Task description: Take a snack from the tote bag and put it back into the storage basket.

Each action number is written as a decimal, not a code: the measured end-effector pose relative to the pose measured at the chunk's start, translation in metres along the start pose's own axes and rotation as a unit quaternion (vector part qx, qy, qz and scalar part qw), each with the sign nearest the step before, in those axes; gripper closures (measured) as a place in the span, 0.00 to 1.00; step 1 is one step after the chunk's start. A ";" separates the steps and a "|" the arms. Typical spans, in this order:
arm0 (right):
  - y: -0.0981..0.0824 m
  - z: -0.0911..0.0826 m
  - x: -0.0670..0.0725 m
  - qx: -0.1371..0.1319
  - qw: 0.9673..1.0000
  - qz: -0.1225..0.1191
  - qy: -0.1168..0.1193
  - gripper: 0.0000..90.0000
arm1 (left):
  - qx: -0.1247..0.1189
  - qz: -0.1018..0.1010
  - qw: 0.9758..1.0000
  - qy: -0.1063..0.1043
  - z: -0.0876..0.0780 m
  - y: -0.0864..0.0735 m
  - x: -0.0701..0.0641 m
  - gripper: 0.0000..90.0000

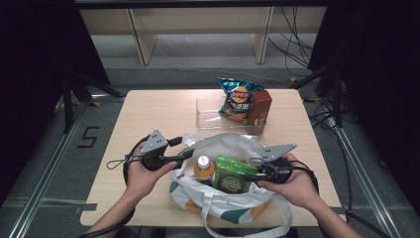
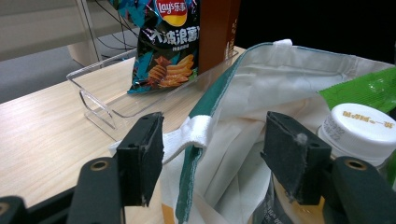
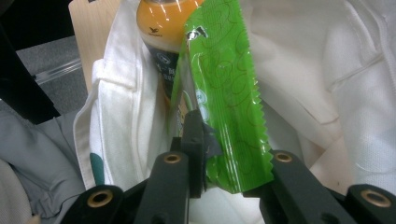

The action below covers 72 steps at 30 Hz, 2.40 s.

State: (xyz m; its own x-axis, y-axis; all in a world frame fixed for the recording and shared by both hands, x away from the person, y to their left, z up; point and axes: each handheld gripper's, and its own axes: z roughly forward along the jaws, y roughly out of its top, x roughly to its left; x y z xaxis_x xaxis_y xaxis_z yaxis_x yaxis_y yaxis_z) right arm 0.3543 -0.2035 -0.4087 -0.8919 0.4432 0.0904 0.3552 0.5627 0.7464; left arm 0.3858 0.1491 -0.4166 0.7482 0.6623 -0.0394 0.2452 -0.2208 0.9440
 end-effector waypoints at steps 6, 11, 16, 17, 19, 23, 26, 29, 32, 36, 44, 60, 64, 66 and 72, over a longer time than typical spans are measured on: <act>0.002 -0.005 0.001 -0.007 1.000 -0.008 -0.008 0.86 | -0.001 0.000 1.000 -0.001 0.000 0.000 0.000 0.42; 0.005 -0.011 0.000 -0.013 1.000 -0.010 -0.013 0.86 | -0.004 0.000 1.000 0.002 -0.002 0.001 0.002 0.42; 0.007 -0.016 -0.001 -0.016 1.000 -0.001 -0.017 0.87 | -0.002 -0.004 1.000 0.002 0.000 0.000 0.001 0.42; 0.007 -0.017 -0.002 -0.018 1.000 -0.010 -0.019 0.87 | -0.002 -0.002 1.000 0.002 0.000 0.000 0.001 0.42; 0.008 -0.019 0.000 -0.018 1.000 -0.002 -0.022 0.87 | -0.004 -0.003 1.000 0.001 0.000 0.000 0.001 0.42; 0.009 -0.022 -0.001 -0.026 0.999 -0.001 -0.026 0.87 | -0.003 0.000 1.000 -0.001 -0.001 0.000 0.001 0.42; 0.010 -0.024 -0.002 -0.035 0.999 -0.002 -0.029 0.87 | -0.001 0.001 1.000 0.002 -0.001 0.000 0.001 0.42; 0.012 -0.028 -0.003 -0.034 0.999 -0.003 -0.033 0.87 | -0.001 0.001 1.000 0.002 0.000 0.000 0.001 0.42; 0.013 -0.032 -0.004 -0.042 0.998 0.000 -0.039 0.87 | 0.000 0.000 1.000 0.001 0.000 0.000 0.001 0.42; 0.015 -0.035 -0.006 -0.053 0.998 -0.001 -0.045 0.87 | 0.001 0.002 1.000 0.003 0.000 0.000 0.000 0.42; 0.017 -0.038 -0.008 -0.057 0.997 -0.001 -0.050 0.87 | -0.001 0.001 1.000 0.002 -0.001 0.000 0.001 0.42; 0.026 -0.049 -0.012 -0.088 0.994 0.000 -0.071 0.87 | -0.003 0.000 1.000 0.004 -0.001 0.001 0.001 0.42; 0.028 -0.051 -0.013 -0.084 0.994 -0.005 -0.071 0.87 | -0.003 0.002 1.000 0.003 -0.001 0.001 0.001 0.42; 0.028 -0.051 -0.013 -0.089 0.993 -0.004 -0.074 0.87 | -0.001 0.002 1.000 0.006 -0.001 0.001 0.001 0.42; 0.030 -0.053 -0.013 -0.103 0.991 -0.004 -0.081 0.87 | -0.002 0.002 1.000 0.006 -0.002 0.001 0.001 0.42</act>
State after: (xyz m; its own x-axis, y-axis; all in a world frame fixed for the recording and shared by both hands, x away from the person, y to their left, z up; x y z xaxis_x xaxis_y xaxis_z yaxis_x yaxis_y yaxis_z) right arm 0.3622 -0.2292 -0.3527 -0.8318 0.5549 -0.0110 0.2683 0.4195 0.8672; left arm 0.3863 0.1509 -0.4151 0.7422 0.6694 -0.0324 0.2403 -0.2208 0.9453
